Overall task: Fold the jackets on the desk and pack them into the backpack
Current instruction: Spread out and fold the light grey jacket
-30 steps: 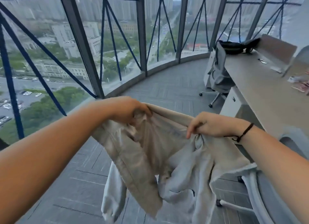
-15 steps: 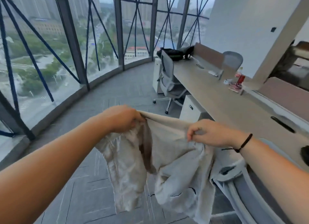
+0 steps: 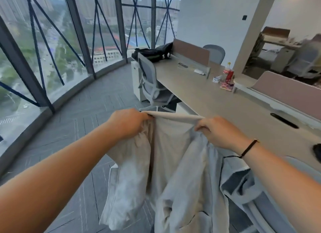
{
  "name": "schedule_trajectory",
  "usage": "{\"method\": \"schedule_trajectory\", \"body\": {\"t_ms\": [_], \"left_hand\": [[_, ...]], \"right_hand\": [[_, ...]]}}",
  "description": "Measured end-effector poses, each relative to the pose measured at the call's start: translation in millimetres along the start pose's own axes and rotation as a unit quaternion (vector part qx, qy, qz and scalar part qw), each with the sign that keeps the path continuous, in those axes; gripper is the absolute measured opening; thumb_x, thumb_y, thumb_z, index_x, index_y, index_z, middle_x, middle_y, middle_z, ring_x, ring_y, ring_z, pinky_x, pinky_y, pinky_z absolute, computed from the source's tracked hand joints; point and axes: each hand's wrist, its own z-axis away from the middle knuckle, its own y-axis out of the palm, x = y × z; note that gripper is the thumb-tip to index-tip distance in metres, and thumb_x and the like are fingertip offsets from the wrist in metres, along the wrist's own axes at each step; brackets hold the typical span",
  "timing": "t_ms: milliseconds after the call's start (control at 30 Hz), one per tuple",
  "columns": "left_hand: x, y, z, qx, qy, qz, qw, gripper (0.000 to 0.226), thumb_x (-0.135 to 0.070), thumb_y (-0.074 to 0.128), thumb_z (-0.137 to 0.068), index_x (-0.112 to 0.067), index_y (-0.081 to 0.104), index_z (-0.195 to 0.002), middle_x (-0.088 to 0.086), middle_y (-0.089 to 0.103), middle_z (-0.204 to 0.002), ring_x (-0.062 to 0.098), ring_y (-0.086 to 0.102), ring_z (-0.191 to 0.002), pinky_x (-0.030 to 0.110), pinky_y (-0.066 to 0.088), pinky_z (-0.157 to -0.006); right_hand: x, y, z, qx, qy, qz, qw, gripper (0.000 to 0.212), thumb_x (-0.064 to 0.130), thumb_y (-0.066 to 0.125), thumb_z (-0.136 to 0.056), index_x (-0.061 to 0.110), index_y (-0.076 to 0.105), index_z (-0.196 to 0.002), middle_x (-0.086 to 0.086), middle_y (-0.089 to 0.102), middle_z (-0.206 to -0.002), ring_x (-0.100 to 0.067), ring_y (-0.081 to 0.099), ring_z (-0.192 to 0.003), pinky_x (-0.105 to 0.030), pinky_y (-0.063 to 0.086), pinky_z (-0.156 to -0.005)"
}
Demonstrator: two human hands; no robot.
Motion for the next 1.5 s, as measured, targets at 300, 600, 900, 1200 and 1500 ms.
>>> {"method": "schedule_trajectory", "body": {"t_ms": [300, 600, 900, 1200, 1500], "left_hand": [[46.4, -10.6, -194.9, 0.026, 0.068, -0.07, 0.995, 0.047, -0.035, 0.041, -0.102, -0.063, 0.038, -0.139, -0.003, 0.064, -0.116, 0.024, 0.064, -0.105, 0.036, 0.052, -0.076], [86.9, -5.2, -374.4, 0.029, 0.148, -0.072, 0.986, 0.061, -0.023, 0.043, -0.098, -0.067, 0.031, -0.139, -0.009, 0.055, -0.1, 0.02, 0.064, -0.096, 0.033, 0.053, -0.072], [137.0, -24.5, -589.8, 0.006, 0.316, -0.091, 0.944, 0.06, -0.025, 0.051, -0.097, -0.067, 0.036, -0.137, -0.012, 0.061, -0.126, 0.015, 0.059, -0.112, 0.033, 0.05, -0.084], [142.4, -77.6, -774.3, -0.02, 0.376, -0.06, 0.924, 0.062, -0.022, 0.052, -0.093, -0.067, 0.038, -0.134, -0.015, 0.056, -0.1, 0.016, 0.058, -0.104, 0.033, 0.045, -0.08], [76.7, -102.4, -922.1, -0.026, 0.373, -0.028, 0.927, 0.064, -0.018, 0.054, -0.088, -0.064, 0.046, -0.132, -0.006, 0.061, -0.11, 0.018, 0.059, -0.091, 0.036, 0.054, -0.081]], "right_hand": [[-70.0, -0.5, -142.5, 0.119, 0.034, -0.156, 0.98, 0.036, 0.027, 0.078, -0.081, 0.058, 0.069, -0.097, 0.02, 0.069, -0.109, -0.01, 0.064, -0.098, -0.029, 0.05, -0.094], [-123.0, -13.2, -252.1, 0.143, 0.078, -0.092, 0.982, 0.041, 0.019, 0.063, -0.097, 0.052, 0.064, -0.121, 0.026, 0.058, -0.131, 0.0, 0.053, -0.119, -0.017, 0.04, -0.102], [-159.2, -24.0, -389.6, 0.163, 0.167, -0.066, 0.97, 0.028, 0.021, 0.062, -0.093, 0.047, 0.072, -0.096, 0.025, 0.068, -0.112, 0.005, 0.059, -0.105, -0.026, 0.046, -0.099], [-199.7, -90.8, -509.1, 0.066, 0.265, 0.009, 0.962, 0.029, 0.025, 0.068, -0.092, 0.042, 0.072, -0.115, 0.022, 0.067, -0.121, -0.005, 0.059, -0.114, -0.025, 0.043, -0.099], [-332.1, -120.0, -602.0, 0.033, 0.319, 0.009, 0.947, 0.036, 0.017, 0.07, -0.088, 0.049, 0.072, -0.104, 0.018, 0.066, -0.118, -0.011, 0.059, -0.11, -0.027, 0.045, -0.093]]}}
